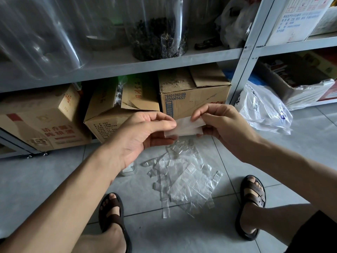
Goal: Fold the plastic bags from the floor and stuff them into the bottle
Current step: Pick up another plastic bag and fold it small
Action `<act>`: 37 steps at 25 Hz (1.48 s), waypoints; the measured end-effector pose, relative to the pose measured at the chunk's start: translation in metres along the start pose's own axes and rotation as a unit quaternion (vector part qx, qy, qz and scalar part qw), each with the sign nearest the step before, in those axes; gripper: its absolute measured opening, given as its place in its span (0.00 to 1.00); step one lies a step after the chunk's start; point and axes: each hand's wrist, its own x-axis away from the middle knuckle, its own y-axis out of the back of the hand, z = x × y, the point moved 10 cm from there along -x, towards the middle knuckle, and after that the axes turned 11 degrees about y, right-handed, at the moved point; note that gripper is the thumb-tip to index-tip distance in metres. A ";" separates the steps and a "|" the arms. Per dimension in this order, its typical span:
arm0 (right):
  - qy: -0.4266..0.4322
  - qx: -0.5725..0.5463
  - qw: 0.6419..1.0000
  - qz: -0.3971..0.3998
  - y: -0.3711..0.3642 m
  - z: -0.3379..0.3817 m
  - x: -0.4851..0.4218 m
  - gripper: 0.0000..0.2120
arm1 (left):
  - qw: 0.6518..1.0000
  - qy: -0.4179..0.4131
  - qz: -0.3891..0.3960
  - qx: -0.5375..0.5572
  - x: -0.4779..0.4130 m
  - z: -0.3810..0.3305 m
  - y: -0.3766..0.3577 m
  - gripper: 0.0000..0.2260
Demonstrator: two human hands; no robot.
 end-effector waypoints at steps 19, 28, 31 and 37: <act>0.003 0.066 0.995 0.077 -0.009 0.004 0.003 0.08 | 0.988 -0.099 -0.076 -0.090 0.006 -0.019 0.010 0.12; 0.015 0.068 0.994 0.082 -0.013 0.009 0.004 0.10 | 0.989 -0.096 -0.038 -0.103 0.005 -0.015 -0.001 0.10; 0.007 0.058 0.995 0.083 -0.009 0.009 0.003 0.10 | 0.991 -0.099 -0.042 -0.080 0.006 -0.018 0.002 0.13; -0.014 0.020 0.998 0.066 -0.005 0.007 0.003 0.09 | 0.990 -0.111 -0.049 -0.067 0.006 -0.021 0.007 0.13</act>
